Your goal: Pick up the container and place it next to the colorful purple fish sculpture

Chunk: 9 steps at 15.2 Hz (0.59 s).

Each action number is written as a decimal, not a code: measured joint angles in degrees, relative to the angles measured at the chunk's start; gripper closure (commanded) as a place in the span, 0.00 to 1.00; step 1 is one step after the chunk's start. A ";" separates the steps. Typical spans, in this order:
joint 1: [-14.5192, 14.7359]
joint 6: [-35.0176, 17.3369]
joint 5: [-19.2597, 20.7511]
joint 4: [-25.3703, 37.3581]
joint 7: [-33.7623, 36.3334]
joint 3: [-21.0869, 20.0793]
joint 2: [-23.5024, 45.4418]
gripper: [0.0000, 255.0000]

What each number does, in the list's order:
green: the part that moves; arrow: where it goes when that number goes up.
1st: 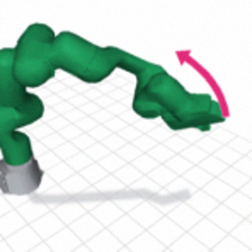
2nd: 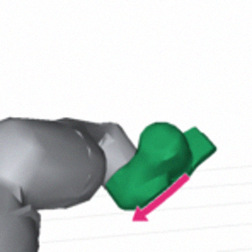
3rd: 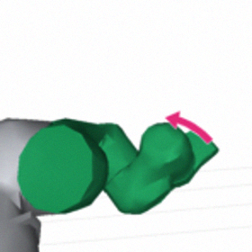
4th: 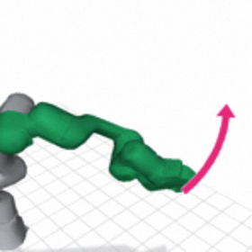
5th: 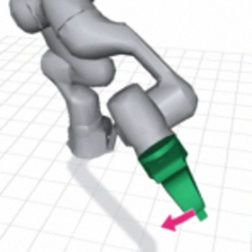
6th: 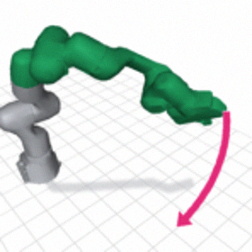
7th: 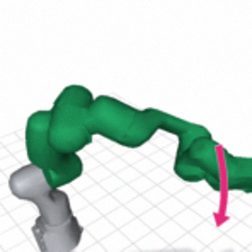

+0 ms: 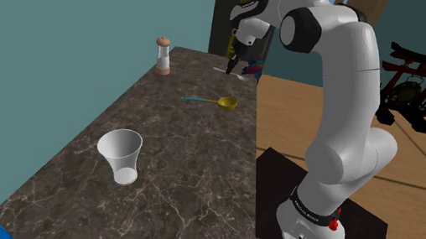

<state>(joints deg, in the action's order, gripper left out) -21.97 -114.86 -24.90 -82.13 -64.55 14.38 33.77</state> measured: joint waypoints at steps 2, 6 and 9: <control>0.02 -1.08 -0.25 -0.71 -0.36 -0.13 0.43 1.00; -0.12 -3.14 -0.90 -1.13 -1.09 -0.49 2.17 1.00; -0.18 -4.92 -1.37 -2.40 -1.86 -0.71 2.82 1.00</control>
<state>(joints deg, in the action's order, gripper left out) -22.14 -119.78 -26.26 -84.53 -66.41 13.68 36.59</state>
